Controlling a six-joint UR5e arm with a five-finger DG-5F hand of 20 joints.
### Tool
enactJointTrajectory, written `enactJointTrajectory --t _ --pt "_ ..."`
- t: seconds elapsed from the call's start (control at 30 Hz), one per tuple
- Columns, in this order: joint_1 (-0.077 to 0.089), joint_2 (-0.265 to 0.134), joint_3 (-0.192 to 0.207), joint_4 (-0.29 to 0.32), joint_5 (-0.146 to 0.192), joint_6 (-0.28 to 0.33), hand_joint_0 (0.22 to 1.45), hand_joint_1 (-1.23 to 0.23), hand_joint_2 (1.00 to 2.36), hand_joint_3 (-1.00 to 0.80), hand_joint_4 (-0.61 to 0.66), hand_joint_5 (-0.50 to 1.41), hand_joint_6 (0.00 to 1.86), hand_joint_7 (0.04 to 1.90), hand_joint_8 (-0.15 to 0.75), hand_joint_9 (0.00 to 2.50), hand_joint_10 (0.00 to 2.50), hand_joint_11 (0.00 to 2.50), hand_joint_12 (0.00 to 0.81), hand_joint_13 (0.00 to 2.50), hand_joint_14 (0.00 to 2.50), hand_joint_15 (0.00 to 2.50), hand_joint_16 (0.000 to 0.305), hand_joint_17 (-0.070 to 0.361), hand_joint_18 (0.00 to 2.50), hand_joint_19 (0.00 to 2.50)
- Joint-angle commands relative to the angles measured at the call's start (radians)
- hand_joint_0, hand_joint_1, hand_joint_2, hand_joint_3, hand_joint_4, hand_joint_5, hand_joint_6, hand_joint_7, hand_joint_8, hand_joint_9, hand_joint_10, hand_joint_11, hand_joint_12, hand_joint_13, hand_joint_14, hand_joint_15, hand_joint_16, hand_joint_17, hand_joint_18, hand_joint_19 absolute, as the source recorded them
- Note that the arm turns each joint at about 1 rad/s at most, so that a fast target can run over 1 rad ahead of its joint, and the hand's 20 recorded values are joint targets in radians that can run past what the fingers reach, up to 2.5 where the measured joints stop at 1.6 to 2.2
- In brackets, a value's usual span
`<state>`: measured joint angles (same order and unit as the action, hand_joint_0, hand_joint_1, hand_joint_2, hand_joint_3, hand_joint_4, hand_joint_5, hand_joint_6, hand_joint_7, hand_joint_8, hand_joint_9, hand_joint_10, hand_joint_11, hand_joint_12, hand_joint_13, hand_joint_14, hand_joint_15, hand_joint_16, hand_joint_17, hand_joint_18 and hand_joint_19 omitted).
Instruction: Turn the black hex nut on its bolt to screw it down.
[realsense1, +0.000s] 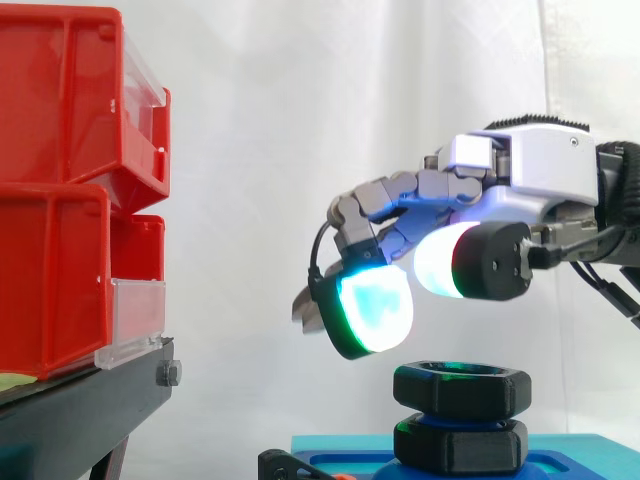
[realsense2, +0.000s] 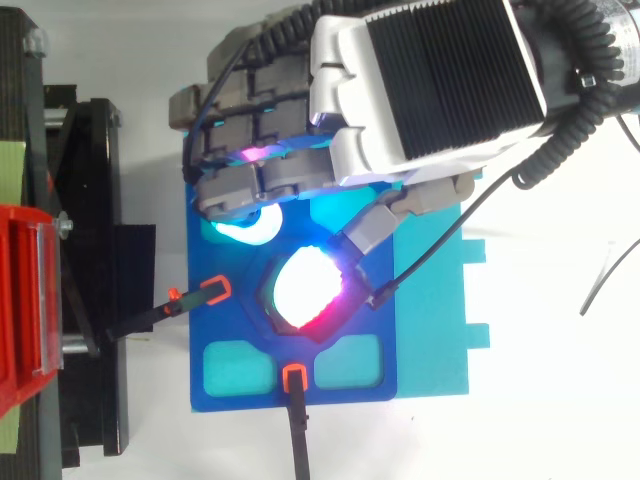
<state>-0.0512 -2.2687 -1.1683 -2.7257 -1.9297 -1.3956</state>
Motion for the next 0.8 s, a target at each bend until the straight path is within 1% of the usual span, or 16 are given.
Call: enactJointTrajectory --t 0.0,0.07,0.13,0.2,0.23,0.27,0.3,0.43,0.53,0.57,0.6,0.77 --pt "0.008 0.0 0.01 0.004 0.001 0.003 0.53 -0.33 1.0 -0.5 0.15 0.01 0.5 1.42 0.28 0.8 0.01 0.24 0.332 0.63 0.01 0.18 0.046 0.105 0.51 0.57" --pt "0.016 0.0 0.018 0.012 0.009 0.003 0.53 -0.33 1.0 -0.5 0.14 0.0 0.5 1.35 0.281 0.8 0.01 0.23 0.334 0.63 0.01 0.18 0.046 0.104 0.51 0.57" --pt "0.024 0.0 0.022 0.018 0.014 0.003 0.54 -0.33 1.0 -0.5 0.14 0.0 0.5 1.33 0.28 0.8 0.01 0.22 0.333 0.63 0.01 0.18 0.046 0.104 0.51 0.57" --pt "0.037 0.0 0.022 0.027 0.032 0.003 0.53 -0.33 1.0 -0.5 0.13 0.0 0.5 1.3 0.281 0.8 0.01 0.23 0.334 0.63 0.01 0.18 0.046 0.104 0.51 0.57" --pt "0.04 0.0 0.022 0.029 0.037 0.001 0.53 -0.33 1.0 -0.5 0.14 -0.01 0.5 1.28 0.281 0.8 0.01 0.23 0.334 0.63 0.01 0.18 0.046 0.104 0.51 0.58" --pt "0.047 0.0 0.022 0.03 0.044 0.001 0.53 -0.33 1.0 -0.5 0.15 -0.01 0.5 1.25 0.28 0.8 0.01 0.23 0.334 0.63 0.01 0.18 0.046 0.105 0.51 0.57" --pt "0.063 0.0 0.022 0.032 0.06 0.001 0.54 -0.33 1.0 -0.5 0.16 -0.01 0.5 1.23 0.282 0.8 0.01 0.23 0.335 0.63 0.01 0.17 0.046 0.105 0.51 0.57" --pt "0.08 0.0 0.022 0.029 0.074 0.001 0.53 -0.33 1.0 -0.5 0.19 -0.02 0.5 1.15 0.281 0.8 0.01 0.22 0.335 0.63 0.01 0.18 0.047 0.105 0.51 0.58" --pt "0.099 0.0 0.022 0.026 0.089 0.001 0.54 -0.33 1.0 -0.5 0.2 -0.03 0.5 1.11 0.279 0.8 0.01 0.21 0.336 0.63 0.01 0.18 0.047 0.105 0.51 0.58" --pt "0.1 0.0 0.022 0.026 0.092 0.001 0.53 -0.33 1.0 -0.5 0.2 -0.03 0.5 1.09 0.278 0.8 0.01 0.21 0.336 0.63 0.01 0.18 0.047 0.106 0.51 0.57" --pt "0.108 0.0 0.021 0.024 0.101 0.001 0.53 -0.33 1.0 -0.5 0.21 -0.04 0.5 1.07 0.279 0.8 0.01 0.21 0.335 0.63 0.01 0.18 0.047 0.105 0.51 0.58" --pt "0.122 -0.002 0.021 0.014 0.118 0.001 0.54 -0.33 1.0 -0.5 0.21 -0.04 0.5 1.01 0.276 0.8 0.01 0.2 0.335 0.63 0.01 0.18 0.047 0.105 0.52 0.58"
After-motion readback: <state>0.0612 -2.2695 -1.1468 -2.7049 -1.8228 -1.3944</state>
